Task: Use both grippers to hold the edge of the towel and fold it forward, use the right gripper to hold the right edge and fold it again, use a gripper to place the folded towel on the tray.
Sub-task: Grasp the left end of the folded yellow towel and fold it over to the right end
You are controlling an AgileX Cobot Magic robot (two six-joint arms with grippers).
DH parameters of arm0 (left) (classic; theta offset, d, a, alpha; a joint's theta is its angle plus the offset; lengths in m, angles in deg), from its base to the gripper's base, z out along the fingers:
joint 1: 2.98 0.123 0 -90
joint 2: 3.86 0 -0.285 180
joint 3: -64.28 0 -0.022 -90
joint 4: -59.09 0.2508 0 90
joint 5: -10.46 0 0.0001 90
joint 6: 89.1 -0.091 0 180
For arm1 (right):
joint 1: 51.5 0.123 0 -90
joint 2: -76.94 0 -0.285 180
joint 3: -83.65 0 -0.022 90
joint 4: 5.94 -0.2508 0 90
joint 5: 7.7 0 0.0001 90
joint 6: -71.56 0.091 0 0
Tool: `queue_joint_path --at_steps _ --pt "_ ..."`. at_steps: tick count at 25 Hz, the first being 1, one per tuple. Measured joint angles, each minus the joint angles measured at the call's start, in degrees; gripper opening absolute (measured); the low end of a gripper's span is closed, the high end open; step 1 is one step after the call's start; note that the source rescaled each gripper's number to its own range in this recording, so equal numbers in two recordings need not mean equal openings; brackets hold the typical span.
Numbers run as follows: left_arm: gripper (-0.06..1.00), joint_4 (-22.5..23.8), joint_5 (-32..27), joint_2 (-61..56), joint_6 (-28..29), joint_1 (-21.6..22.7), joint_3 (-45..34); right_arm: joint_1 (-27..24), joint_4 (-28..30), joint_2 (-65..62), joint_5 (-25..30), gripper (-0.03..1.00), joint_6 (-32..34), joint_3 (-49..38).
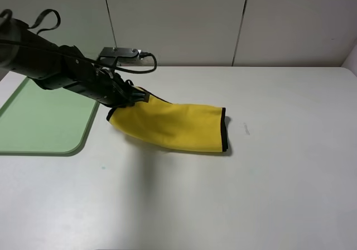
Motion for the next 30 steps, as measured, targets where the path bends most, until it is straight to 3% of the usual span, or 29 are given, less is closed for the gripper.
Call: queue_joint_path --at_steps 9,16,30 --pt "0.04 0.0 -1.3 -5.5 -0.7 0.5 0.0 0.0 0.0 0.0 0.0 1.0 0.0 0.0" --pt "0.04 0.3 -7.8 -6.2 -0.7 -0.3 4.4 0.0 0.0 0.0 0.0 1.0 0.0 0.0" --pt "0.04 0.4 -12.6 1.6 -0.1 -10.4 15.4 0.0 0.0 0.0 0.0 1.0 0.0 0.0"
